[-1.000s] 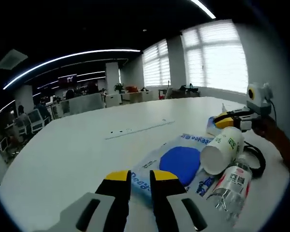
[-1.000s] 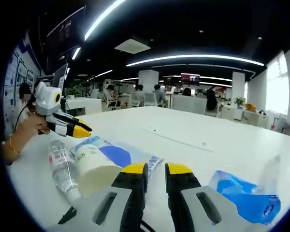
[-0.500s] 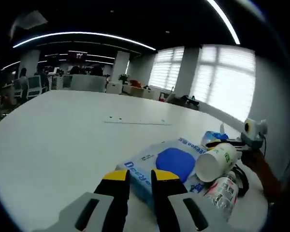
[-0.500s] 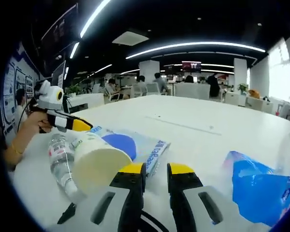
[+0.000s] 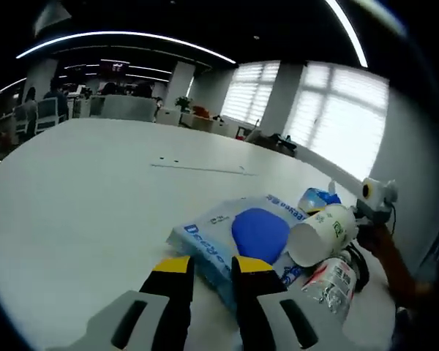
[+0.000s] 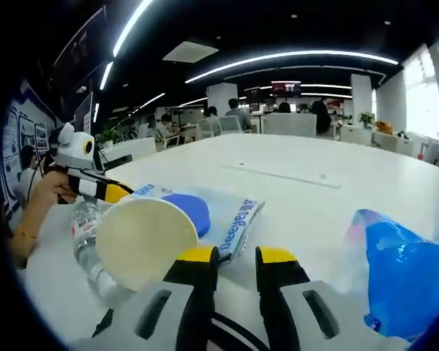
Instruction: Arrange the tabletop items into an orderly group along one side of the table until the central work area is clear of visible clutter.
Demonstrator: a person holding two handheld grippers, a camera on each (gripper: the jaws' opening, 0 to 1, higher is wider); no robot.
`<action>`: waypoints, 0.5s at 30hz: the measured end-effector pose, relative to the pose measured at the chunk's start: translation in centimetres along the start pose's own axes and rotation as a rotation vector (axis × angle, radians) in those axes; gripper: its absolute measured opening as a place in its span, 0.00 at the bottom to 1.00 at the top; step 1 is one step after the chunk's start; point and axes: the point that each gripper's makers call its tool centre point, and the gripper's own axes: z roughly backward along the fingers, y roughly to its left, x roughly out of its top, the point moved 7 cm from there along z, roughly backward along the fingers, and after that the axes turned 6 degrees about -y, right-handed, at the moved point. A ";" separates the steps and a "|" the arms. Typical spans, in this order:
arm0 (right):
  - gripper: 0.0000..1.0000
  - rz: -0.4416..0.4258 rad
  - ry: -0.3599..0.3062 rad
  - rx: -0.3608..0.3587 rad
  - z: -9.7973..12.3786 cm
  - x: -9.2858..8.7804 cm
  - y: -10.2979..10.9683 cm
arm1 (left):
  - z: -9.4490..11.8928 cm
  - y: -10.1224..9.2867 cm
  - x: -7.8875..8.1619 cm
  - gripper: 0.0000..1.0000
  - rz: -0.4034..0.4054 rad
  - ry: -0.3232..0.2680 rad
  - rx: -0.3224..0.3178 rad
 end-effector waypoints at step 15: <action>0.09 0.076 -0.003 -0.002 0.2 0.1 0.5 | -0.4 -1.0 -0.4 0.21 -0.060 0.020 0.006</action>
